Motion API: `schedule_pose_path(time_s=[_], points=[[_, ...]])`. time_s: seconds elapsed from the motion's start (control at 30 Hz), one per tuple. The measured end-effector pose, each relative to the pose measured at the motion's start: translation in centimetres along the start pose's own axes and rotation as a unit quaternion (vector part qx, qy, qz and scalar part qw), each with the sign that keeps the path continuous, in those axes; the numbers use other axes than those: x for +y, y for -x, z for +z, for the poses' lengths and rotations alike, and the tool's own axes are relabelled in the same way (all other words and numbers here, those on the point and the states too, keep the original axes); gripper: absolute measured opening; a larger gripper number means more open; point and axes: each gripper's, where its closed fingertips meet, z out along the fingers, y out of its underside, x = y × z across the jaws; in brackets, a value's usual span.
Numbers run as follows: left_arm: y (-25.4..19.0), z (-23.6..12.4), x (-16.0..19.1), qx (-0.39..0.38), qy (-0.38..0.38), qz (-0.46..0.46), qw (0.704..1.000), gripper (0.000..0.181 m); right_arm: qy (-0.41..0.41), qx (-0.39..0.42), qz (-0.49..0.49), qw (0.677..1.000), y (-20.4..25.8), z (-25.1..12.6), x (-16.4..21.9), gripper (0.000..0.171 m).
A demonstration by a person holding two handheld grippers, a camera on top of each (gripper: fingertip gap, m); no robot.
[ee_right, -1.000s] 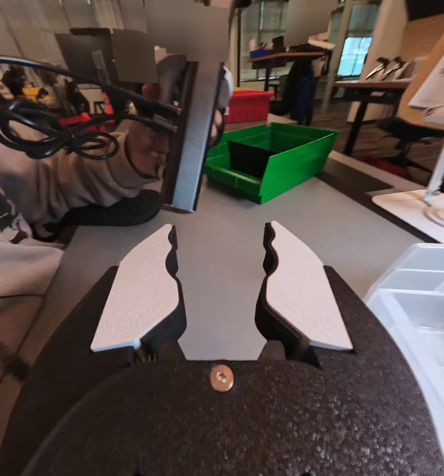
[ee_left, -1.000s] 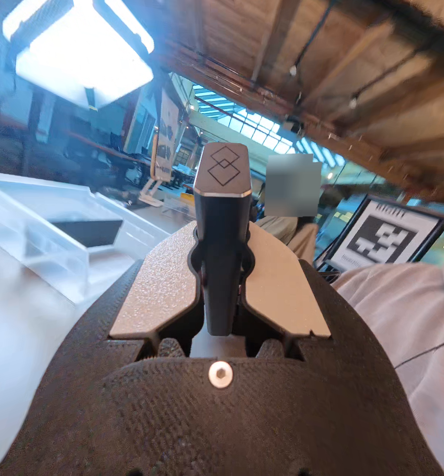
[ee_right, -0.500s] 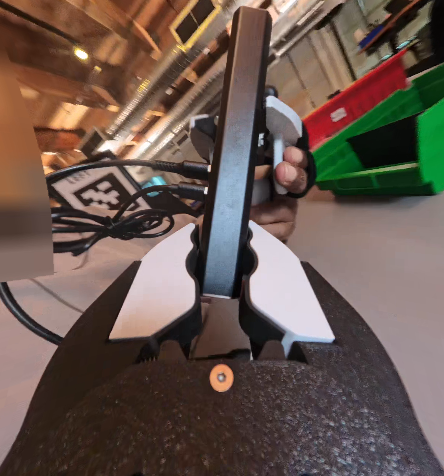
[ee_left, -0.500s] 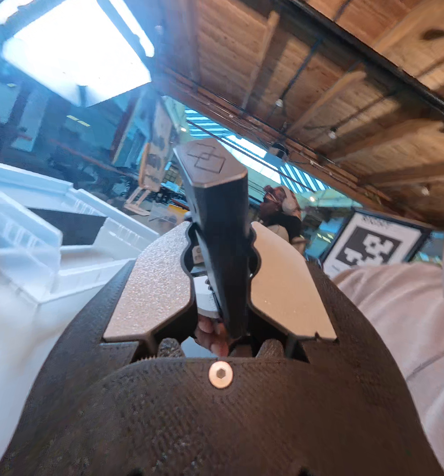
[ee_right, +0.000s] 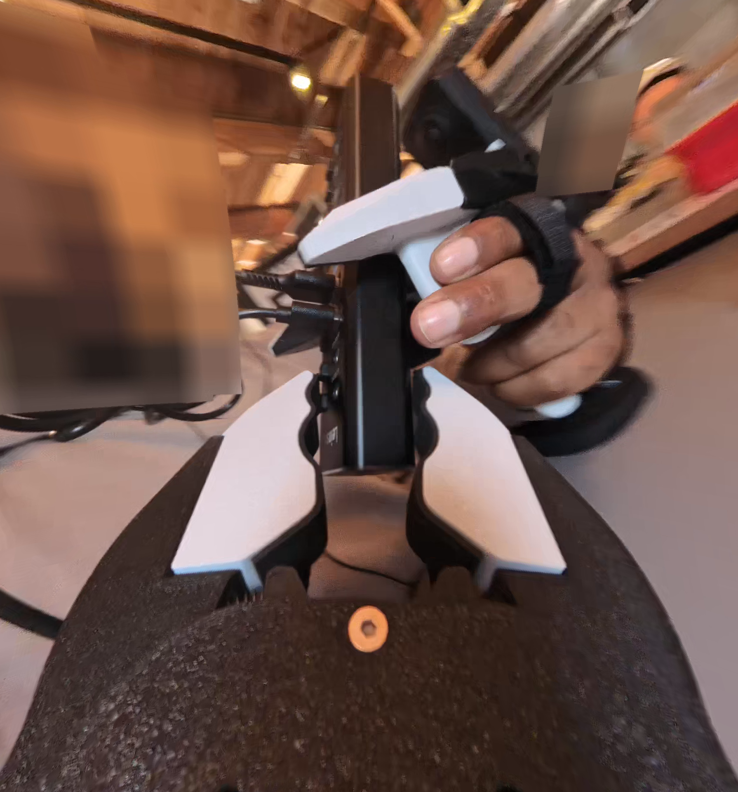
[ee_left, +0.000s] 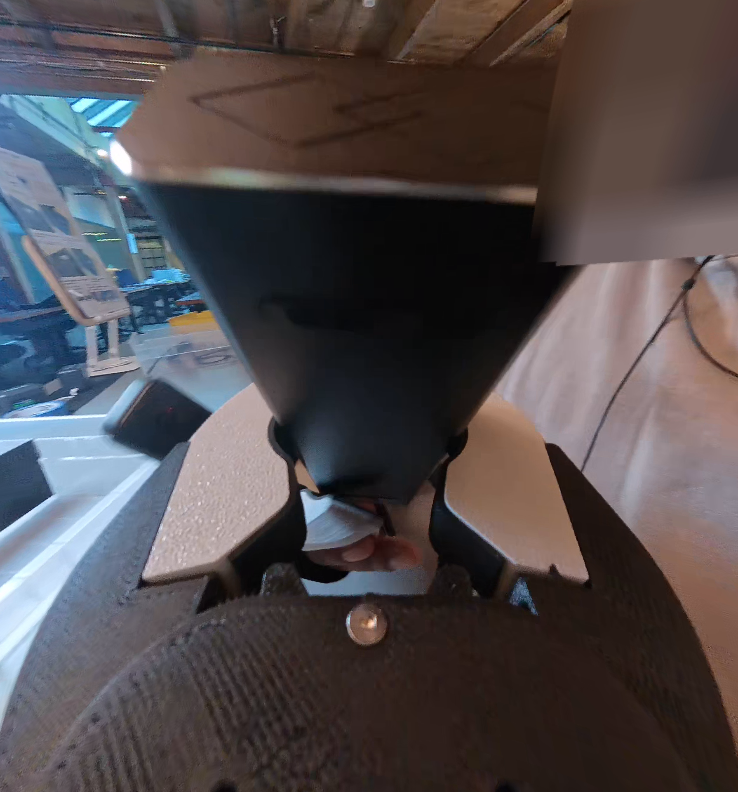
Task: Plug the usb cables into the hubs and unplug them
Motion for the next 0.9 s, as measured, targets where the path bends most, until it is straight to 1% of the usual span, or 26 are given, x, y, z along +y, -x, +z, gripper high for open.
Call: schedule_pose_path(time_s=[0.03, 0.07, 0.13, 0.17, 0.23, 0.33, 0.4, 0.43, 0.5, 0.6, 0.7, 0.8, 0.9], points=[[0.6, -0.5, 0.1, -0.013, 0.003, -0.003, 1.0, 0.072, 0.005, 0.054, -0.05, 0.997, -0.9, -0.8, -0.6, 0.042], [1.3, -1.0, 0.1, -0.024, 0.005, -0.011, 1.0, 0.072, 0.011, 0.116, -0.105, 0.988, -1.9, -2.0, -1.3, 0.045], [2.7, -2.1, 0.3, -0.053, 0.01, -0.018, 0.998, 0.072, 0.012, 0.234, -0.215, 0.948, -3.3, -4.8, -3.3, 0.045], [3.3, -2.5, 0.6, -0.064, 0.015, -0.023, 0.998, 0.071, 0.016, 0.268, -0.257, 0.928, -3.4, -5.7, -3.9, 0.045], [4.4, -3.0, 1.2, -0.085, 0.021, -0.037, 0.995, 0.072, 0.041, 0.307, -0.301, 0.902, -3.5, -6.3, -3.9, 0.043], [5.5, -2.7, 3.3, -0.108, 0.049, -0.055, 0.991, 0.072, 0.056, 0.327, -0.36, 0.872, -3.4, -5.0, -3.3, 0.037], [5.6, -2.3, 4.5, -0.11, 0.063, -0.069, 0.99, 0.072, 0.072, 0.359, -0.383, 0.848, -4.4, -4.7, -3.0, 0.031], [5.6, -2.1, 4.8, -0.111, 0.066, -0.075, 0.989, 0.072, 0.083, 0.36, -0.39, 0.843, -4.6, -4.6, -2.7, 0.024], [5.9, -2.0, 5.2, -0.118, 0.07, -0.085, 0.987, 0.072, 0.072, 0.375, -0.393, 0.836, -4.9, -5.1, -2.9, 0.015], [5.9, -1.9, 5.7, -0.121, 0.084, -0.09, 0.985, 0.072, 0.079, 0.366, -0.371, 0.85, -5.0, -5.3, -2.6, 0.014], [5.7, -1.8, 5.9, -0.115, 0.087, -0.099, 0.985, 0.072, 0.082, 0.362, -0.359, 0.857, -5.0, -5.4, -2.3, 0.013], [5.4, -1.5, 4.9, -0.103, 0.073, -0.102, 0.987, 0.072, 0.049, 0.332, -0.336, 0.88, -4.0, -4.9, -2.9, 0.012], [5.3, -1.5, 4.6, -0.103, 0.08, -0.096, 0.987, 0.072, 0.046, 0.324, -0.339, 0.882, -3.8, -4.7, -3.2, 0.011]])
